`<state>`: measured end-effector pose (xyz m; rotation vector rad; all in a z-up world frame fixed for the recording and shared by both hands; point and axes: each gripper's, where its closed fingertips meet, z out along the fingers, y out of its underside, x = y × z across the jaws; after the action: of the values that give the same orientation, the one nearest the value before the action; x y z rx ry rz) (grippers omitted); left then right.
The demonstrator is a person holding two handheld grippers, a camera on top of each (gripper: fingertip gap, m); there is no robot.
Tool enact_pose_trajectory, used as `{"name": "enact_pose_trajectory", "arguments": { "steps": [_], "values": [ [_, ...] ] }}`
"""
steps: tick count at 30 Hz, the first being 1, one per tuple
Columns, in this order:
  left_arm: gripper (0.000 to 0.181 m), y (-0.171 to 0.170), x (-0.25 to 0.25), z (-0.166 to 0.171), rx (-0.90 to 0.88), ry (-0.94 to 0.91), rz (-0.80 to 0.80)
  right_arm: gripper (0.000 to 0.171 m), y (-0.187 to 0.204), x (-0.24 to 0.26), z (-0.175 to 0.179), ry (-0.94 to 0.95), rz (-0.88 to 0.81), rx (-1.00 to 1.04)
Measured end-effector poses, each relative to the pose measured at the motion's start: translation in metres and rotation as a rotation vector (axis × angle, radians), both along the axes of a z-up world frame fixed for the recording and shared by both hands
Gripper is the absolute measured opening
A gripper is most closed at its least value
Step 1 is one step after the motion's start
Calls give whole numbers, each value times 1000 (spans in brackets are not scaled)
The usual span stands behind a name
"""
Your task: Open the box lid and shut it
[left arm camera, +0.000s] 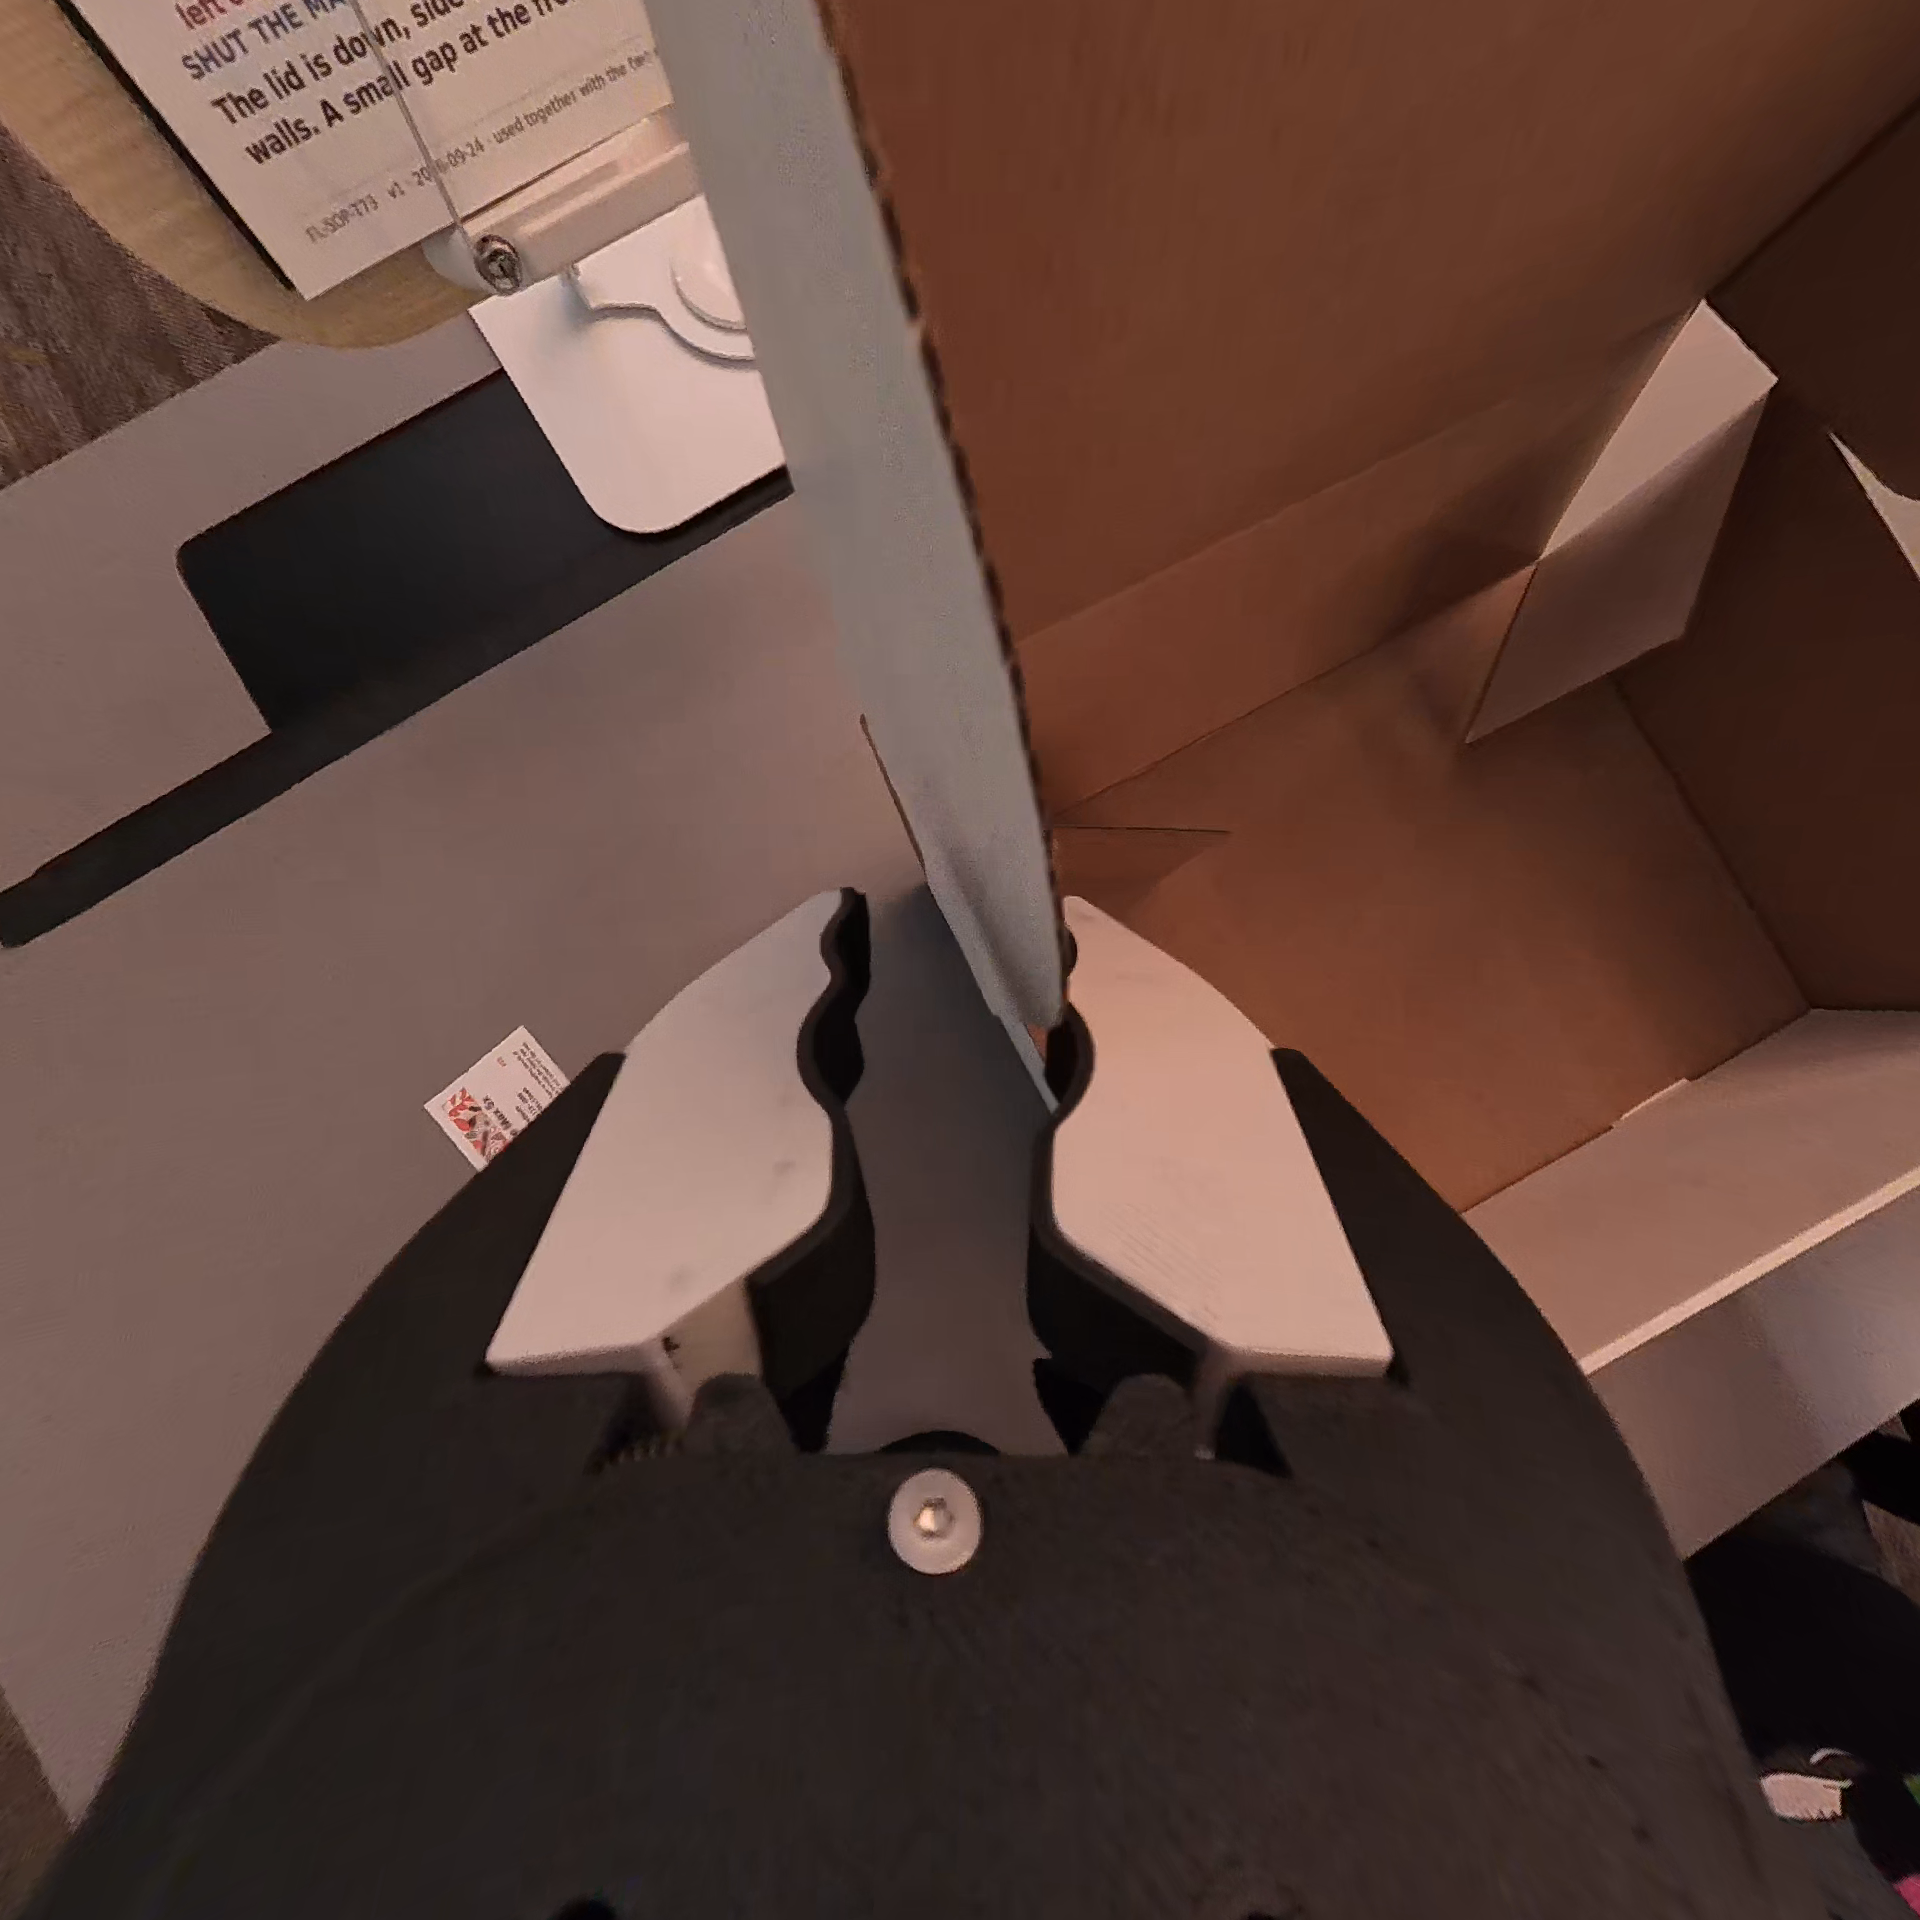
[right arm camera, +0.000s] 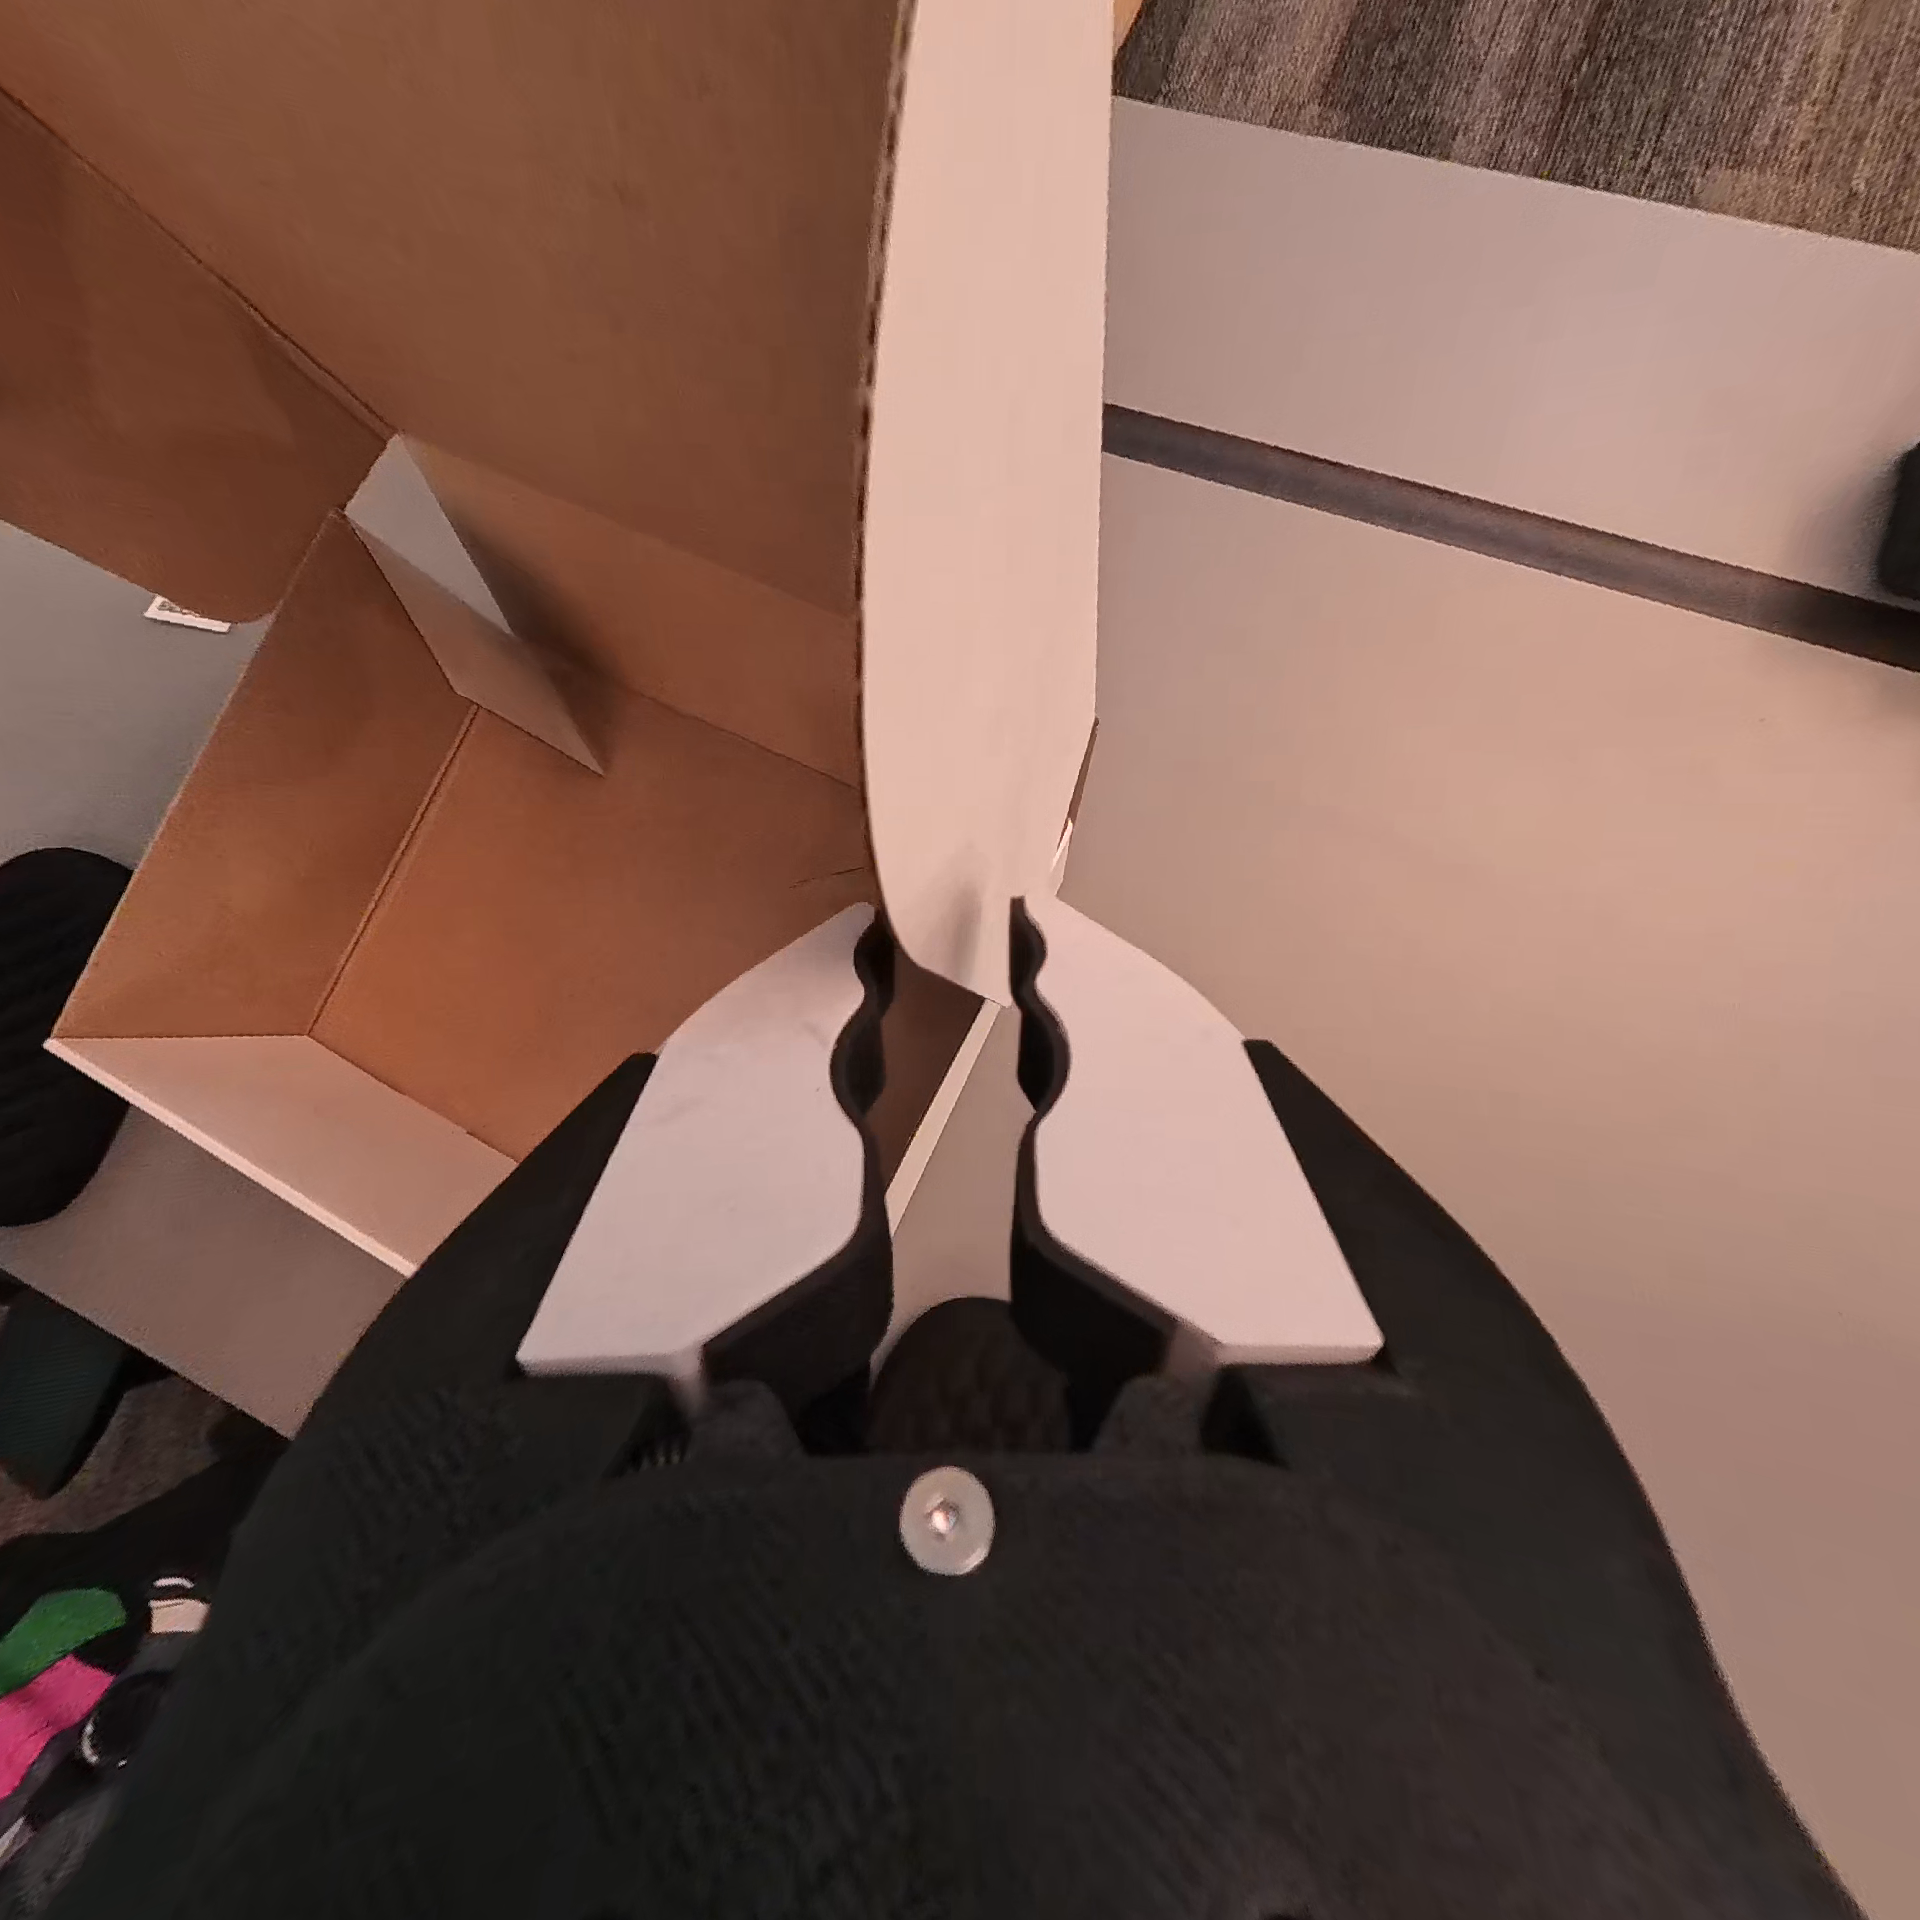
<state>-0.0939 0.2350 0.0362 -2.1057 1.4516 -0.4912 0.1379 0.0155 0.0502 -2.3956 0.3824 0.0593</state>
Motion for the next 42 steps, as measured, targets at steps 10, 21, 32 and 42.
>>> {"name": "enact_pose_trajectory", "arguments": {
  "steps": [10,21,32,42],
  "values": [
    [47,-8,-22,14,68,-137,24,33,-12,3,-6,-77,10,60],
    [51,-99,-90,-14,-39,-419,-112,46,-75,-44,-26,-234,136,402],
    [60,-152,-107,-106,-126,-379,-265,61,-117,-123,-116,-136,259,448],
    [54,-147,-95,-133,-133,-316,-265,61,-90,-122,-135,-233,275,328]
  ]
}}
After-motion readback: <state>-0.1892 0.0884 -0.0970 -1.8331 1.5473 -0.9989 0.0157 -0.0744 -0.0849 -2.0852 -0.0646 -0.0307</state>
